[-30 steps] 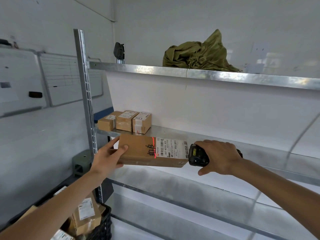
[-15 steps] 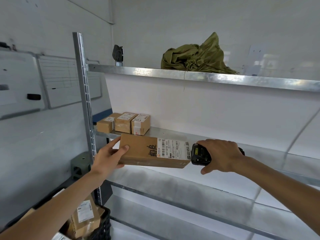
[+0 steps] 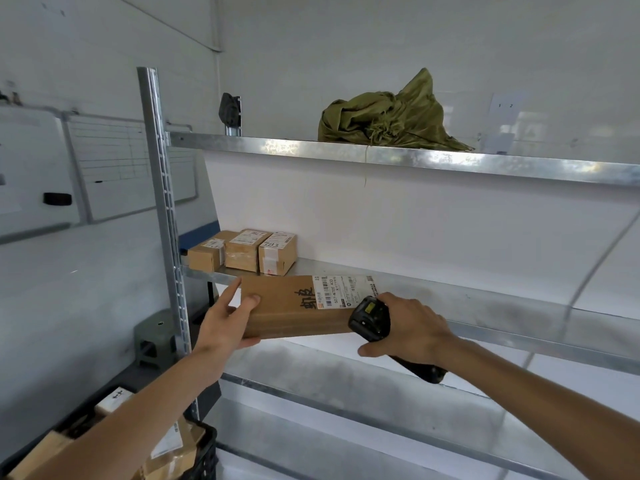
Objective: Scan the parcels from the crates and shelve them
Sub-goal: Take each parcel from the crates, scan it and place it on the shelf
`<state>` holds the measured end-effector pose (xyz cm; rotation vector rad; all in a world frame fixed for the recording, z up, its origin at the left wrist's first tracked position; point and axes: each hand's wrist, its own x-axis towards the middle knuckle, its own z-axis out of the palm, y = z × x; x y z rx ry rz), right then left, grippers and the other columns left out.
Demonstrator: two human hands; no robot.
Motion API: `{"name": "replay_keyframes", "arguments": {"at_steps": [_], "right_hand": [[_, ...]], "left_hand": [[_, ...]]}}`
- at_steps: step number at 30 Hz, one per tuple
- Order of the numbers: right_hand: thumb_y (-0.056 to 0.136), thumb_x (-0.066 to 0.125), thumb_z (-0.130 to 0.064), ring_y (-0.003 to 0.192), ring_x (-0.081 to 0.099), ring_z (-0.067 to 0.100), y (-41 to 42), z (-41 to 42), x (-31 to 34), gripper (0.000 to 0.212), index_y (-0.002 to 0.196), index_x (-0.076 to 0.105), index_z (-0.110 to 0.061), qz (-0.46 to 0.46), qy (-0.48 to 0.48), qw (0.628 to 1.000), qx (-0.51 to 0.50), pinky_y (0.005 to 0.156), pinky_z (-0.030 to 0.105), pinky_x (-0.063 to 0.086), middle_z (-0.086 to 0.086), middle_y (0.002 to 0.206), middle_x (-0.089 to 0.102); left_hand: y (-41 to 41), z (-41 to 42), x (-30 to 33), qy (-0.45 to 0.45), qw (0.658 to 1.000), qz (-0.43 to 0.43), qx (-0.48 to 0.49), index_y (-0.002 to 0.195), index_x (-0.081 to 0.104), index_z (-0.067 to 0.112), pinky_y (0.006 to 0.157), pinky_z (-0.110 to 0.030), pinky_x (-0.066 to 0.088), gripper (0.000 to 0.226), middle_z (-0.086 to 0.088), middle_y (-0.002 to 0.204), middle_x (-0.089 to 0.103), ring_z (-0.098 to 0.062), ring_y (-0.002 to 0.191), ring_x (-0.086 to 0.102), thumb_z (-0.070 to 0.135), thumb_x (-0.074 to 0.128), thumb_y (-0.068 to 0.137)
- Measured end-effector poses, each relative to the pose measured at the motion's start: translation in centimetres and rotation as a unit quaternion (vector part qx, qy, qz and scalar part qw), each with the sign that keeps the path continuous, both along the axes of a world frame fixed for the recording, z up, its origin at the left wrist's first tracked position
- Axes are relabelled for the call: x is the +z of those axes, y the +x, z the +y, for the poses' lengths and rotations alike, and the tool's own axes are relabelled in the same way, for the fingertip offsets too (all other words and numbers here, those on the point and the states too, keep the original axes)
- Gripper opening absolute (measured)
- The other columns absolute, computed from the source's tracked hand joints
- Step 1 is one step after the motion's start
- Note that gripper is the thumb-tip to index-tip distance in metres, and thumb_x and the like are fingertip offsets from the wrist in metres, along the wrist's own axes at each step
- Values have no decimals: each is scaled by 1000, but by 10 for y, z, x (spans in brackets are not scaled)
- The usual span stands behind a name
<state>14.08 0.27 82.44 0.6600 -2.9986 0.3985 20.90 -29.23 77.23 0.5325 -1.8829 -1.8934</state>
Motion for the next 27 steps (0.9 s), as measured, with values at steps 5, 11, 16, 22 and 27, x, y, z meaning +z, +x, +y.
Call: {"name": "replay_keyframes", "arguments": {"at_steps": [5, 11, 16, 22, 27], "right_hand": [[51, 82, -72, 102, 65, 13, -19, -7, -10, 90, 130, 51, -40, -2, -102, 995, -10, 88, 39, 56, -17, 110, 67], [56, 87, -64, 105, 65, 15, -55, -21, -8, 87, 131, 51, -42, 6, -149, 988, -23, 89, 39, 56, -16, 111, 69], [50, 80, -69, 107, 64, 15, -98, -41, -7, 90, 131, 52, -43, 5, -181, 983, -15, 89, 38, 55, -19, 111, 68], [63, 88, -61, 103, 65, 11, -134, -79, -32, 79, 129, 50, -42, -18, -207, 977, 51, 90, 36, 56, -19, 113, 68], [63, 88, -64, 110, 66, 13, -153, -114, -57, 93, 141, 43, -40, -27, -203, 973, 110, 92, 35, 55, -16, 125, 68]], "left_hand": [[-2, -14, 0, 25, 998, -17, -52, 137, 47, 46, 72, -51, 64, 55, -4, 133, 53, -33, 112, 61, 28, 73, 92], [-18, -15, -3, 10, 993, -59, -103, 121, 51, 30, 75, -55, 62, 42, -9, 115, 65, -37, 90, 74, 28, 77, 88], [-56, -18, -3, 13, 991, -78, -107, 119, 48, 25, 79, -55, 62, 45, -15, 116, 64, -38, 86, 75, 31, 78, 86], [-113, -13, -19, 62, 994, -67, -61, 117, 55, 33, 78, -57, 61, 42, -9, 118, 62, -39, 100, 70, 30, 80, 84], [-139, -8, -38, 76, 994, -68, -44, 113, 48, 39, 81, -53, 62, 40, -4, 118, 62, -36, 97, 71, 34, 78, 86]]}}
